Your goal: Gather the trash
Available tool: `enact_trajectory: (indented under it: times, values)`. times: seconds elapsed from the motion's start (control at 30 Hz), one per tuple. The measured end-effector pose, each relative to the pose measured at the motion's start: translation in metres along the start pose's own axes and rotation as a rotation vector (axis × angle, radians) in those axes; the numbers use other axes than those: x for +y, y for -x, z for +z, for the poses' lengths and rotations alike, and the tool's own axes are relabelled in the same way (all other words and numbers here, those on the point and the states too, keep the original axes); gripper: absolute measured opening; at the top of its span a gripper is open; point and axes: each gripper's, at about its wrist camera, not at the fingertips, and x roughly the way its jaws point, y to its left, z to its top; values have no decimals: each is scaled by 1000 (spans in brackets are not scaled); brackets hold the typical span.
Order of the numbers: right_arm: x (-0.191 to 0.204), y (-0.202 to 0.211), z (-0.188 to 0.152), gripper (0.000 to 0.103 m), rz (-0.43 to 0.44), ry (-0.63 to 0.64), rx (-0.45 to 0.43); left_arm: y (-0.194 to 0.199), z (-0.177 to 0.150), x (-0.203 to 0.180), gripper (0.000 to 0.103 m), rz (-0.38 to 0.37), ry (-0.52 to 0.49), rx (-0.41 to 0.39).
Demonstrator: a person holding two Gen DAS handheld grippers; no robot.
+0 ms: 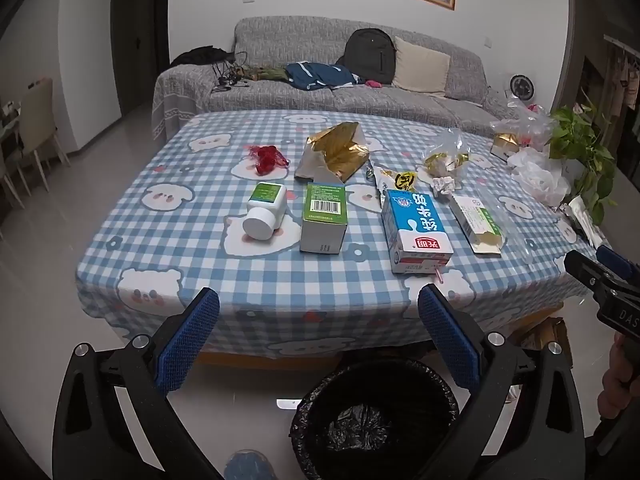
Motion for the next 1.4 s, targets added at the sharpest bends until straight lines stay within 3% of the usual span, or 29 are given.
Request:
enact_trajectory:
  times: [1.4]
  values:
    - [-4, -4, 0, 96, -4, -3, 19, -6, 1, -6, 97, -11, -12, 26]
